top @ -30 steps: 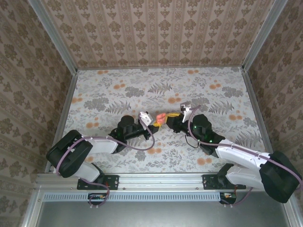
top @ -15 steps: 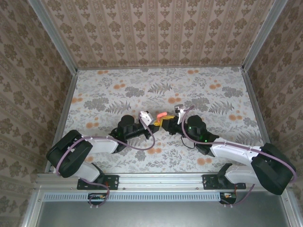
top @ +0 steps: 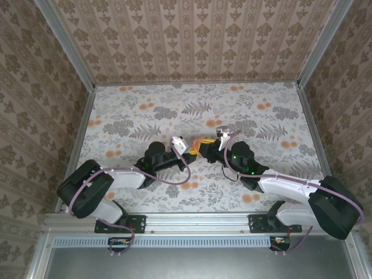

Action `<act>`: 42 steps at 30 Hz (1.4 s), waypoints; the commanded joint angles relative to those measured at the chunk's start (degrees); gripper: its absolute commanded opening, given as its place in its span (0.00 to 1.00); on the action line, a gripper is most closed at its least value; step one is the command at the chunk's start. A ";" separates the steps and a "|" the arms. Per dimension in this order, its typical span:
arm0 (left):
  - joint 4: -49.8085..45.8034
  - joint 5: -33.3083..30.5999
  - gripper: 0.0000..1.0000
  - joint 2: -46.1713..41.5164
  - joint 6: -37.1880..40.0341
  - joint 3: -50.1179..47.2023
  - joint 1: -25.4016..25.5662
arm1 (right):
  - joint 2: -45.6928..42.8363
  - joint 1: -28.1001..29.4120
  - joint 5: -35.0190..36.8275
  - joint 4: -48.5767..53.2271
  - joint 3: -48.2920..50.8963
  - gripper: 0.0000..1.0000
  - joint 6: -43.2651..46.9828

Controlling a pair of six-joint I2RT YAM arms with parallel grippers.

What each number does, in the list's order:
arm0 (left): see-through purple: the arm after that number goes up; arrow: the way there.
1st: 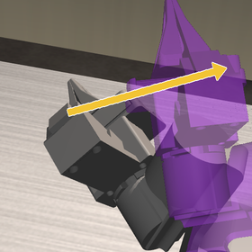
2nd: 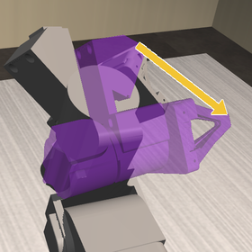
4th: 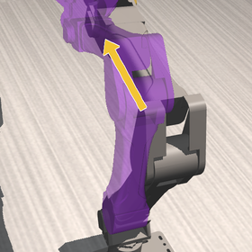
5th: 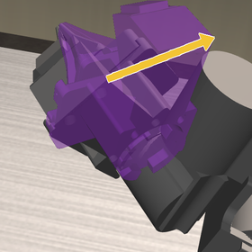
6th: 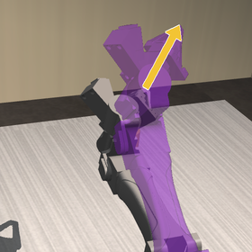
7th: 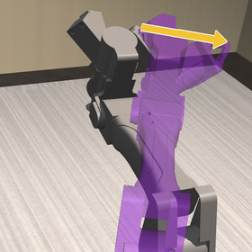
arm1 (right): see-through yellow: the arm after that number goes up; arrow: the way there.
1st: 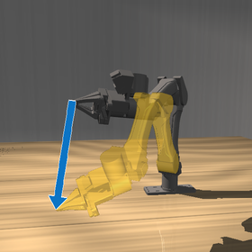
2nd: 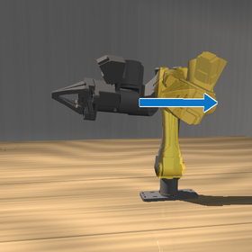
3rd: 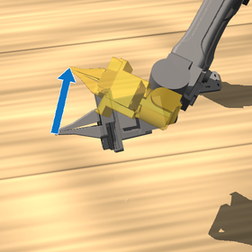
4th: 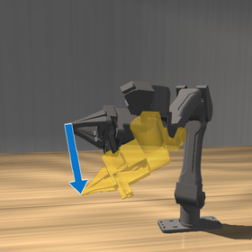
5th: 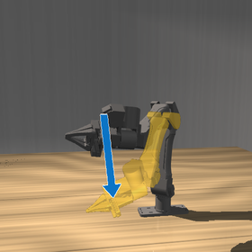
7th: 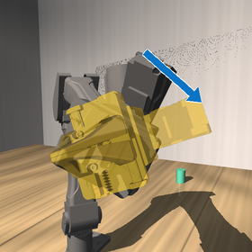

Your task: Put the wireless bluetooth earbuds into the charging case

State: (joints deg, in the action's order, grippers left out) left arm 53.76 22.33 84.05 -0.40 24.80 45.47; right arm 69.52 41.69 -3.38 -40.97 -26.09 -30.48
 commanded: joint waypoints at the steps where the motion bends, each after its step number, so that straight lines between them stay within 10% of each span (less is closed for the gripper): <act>1: 3.19 0.97 0.15 0.06 -1.55 1.13 0.46 | 1.03 0.45 0.92 -3.44 -0.14 0.24 -1.02; 42: 8.01 1.51 0.15 -0.16 -3.68 2.01 0.39 | -1.85 1.29 1.34 2.98 1.94 0.28 -0.11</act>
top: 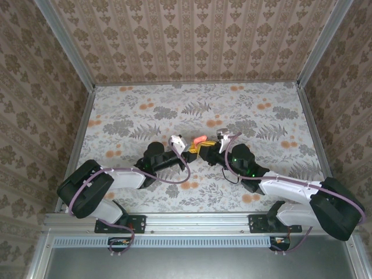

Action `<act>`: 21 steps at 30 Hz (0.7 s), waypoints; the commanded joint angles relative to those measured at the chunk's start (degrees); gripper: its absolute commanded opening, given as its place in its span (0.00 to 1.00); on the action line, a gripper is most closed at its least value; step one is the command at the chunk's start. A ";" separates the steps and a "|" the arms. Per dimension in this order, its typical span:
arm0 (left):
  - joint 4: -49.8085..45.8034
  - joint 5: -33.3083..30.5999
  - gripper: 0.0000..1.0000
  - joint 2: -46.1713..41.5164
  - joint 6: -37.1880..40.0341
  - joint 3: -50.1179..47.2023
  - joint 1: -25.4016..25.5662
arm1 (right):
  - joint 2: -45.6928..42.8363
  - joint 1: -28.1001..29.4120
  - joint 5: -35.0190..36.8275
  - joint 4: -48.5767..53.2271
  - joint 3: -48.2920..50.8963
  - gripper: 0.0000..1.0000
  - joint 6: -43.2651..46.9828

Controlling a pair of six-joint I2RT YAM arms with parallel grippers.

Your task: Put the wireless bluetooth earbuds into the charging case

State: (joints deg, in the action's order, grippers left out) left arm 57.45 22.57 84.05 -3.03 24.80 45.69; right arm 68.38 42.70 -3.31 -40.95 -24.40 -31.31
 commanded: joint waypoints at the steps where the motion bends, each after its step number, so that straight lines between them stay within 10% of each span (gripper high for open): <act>1: 4.40 1.46 0.15 -0.13 -1.10 1.97 0.14 | -0.62 0.36 1.29 3.19 0.22 0.29 0.78; 21: 5.01 1.60 0.15 0.23 -1.36 1.48 0.16 | -0.99 0.33 2.17 8.28 -2.57 0.34 1.39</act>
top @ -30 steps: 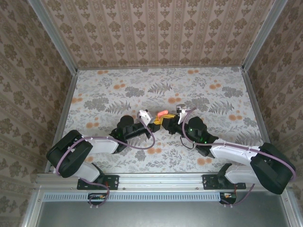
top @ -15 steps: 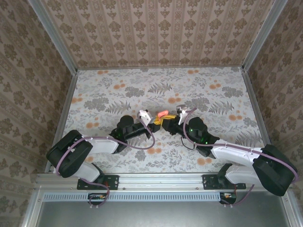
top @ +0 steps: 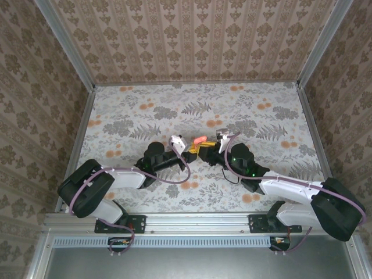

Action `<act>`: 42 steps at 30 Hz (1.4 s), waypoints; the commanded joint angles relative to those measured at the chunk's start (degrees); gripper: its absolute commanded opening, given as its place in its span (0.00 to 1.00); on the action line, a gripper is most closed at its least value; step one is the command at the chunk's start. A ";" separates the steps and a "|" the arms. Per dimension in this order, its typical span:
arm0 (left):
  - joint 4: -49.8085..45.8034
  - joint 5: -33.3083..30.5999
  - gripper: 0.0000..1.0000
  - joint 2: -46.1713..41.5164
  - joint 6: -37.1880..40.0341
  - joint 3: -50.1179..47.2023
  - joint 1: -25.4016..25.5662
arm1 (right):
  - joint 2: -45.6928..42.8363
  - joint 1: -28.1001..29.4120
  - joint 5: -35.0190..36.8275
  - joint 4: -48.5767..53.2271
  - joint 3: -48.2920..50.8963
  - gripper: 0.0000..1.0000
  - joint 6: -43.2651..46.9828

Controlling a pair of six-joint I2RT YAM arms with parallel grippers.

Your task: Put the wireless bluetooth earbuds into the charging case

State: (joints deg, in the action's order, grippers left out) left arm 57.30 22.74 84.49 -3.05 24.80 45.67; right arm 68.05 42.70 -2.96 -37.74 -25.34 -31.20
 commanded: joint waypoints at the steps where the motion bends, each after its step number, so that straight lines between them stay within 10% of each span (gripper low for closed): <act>1: 5.32 1.30 0.15 -0.19 -1.61 1.47 0.19 | -0.55 0.30 1.86 5.20 -1.69 0.34 1.32; 24: -0.52 -13.51 0.14 -3.73 -4.54 -5.48 -3.93 | -0.65 -1.93 -4.29 40.77 -17.74 0.39 6.43; 42: -15.96 -13.36 0.14 -17.43 -11.33 -11.31 -11.82 | 10.42 -5.27 -13.45 70.35 -34.38 0.48 48.10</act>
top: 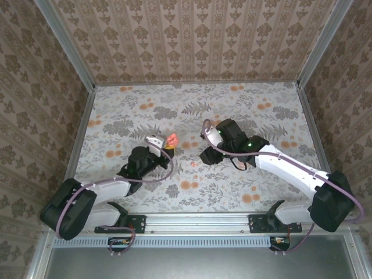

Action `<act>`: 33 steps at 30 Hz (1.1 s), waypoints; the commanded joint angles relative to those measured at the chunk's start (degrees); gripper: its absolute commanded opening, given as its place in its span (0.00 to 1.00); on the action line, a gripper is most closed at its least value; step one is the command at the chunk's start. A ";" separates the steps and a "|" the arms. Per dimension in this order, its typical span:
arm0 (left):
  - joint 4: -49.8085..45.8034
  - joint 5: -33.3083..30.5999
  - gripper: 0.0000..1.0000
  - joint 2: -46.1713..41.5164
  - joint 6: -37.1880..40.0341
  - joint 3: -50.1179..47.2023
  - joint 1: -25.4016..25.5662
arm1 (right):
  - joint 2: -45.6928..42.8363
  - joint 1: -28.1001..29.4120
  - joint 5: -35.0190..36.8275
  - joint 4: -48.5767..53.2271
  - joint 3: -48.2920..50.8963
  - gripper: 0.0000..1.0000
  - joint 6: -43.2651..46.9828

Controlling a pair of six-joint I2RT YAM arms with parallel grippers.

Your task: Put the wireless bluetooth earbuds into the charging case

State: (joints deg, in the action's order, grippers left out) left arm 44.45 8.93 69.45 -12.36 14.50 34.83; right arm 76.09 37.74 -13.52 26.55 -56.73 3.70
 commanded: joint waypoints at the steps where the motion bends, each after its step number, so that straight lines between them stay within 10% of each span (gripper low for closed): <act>1: -4.31 0.48 0.14 -3.23 -1.65 -1.16 -1.40 | 3.25 -0.30 -3.49 7.71 -4.27 0.49 17.04; 8: -13.32 -1.00 0.14 -8.34 0.85 -0.91 -3.23 | 13.46 -0.34 -7.53 8.96 -8.18 0.49 35.44; 33: -19.65 0.31 0.15 -10.15 1.75 1.32 -13.47 | 39.93 0.71 -4.18 14.64 -25.55 0.48 48.31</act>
State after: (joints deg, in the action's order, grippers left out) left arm 25.28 8.75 60.14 -11.14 14.35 21.82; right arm 114.78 37.91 -18.00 38.24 -80.49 49.50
